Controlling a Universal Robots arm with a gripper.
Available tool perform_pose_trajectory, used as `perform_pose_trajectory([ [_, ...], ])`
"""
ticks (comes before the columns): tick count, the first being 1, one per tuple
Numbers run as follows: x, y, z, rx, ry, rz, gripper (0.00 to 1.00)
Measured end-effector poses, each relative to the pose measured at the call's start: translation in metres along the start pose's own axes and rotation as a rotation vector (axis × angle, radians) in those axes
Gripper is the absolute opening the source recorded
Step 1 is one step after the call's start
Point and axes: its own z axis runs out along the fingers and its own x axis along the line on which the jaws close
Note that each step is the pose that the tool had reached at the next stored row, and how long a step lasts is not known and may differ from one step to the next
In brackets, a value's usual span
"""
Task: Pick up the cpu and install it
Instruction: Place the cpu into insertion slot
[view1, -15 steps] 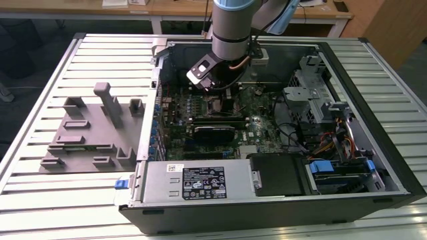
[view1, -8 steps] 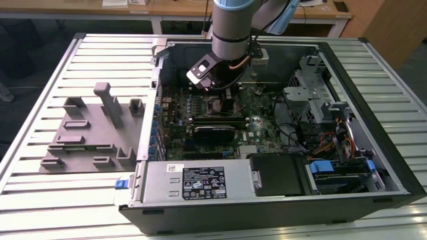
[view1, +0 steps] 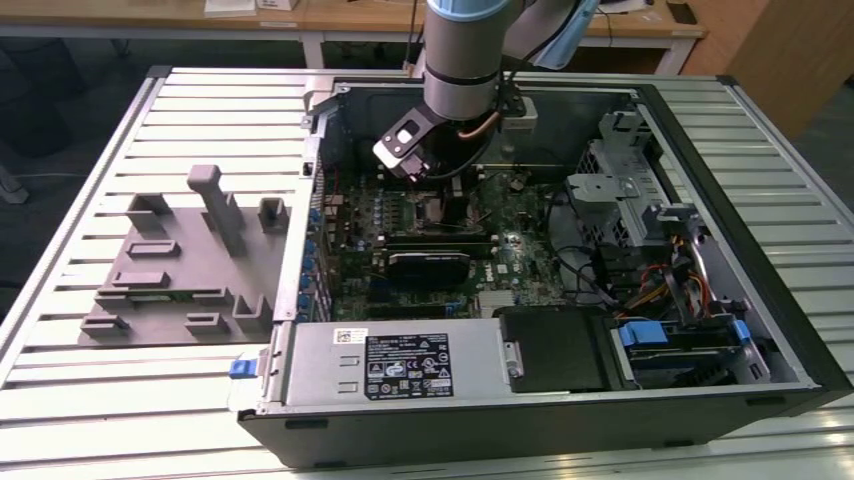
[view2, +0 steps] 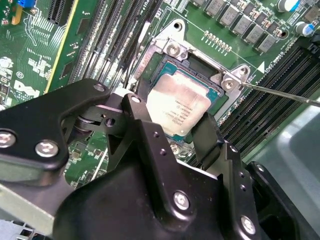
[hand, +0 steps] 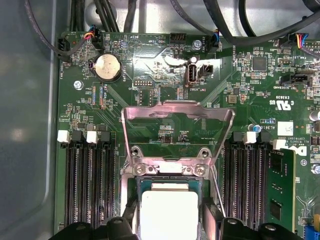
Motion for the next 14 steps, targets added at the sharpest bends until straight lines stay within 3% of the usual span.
perform_pose_trajectory([
  [7, 0.0000, 0.0000, -0.0029, 0.0000, -0.0001, 0.000, 0.62],
  [14, -0.0003, 0.0002, -0.0199, -0.0001, 0.0001, 0.000, 0.62],
])
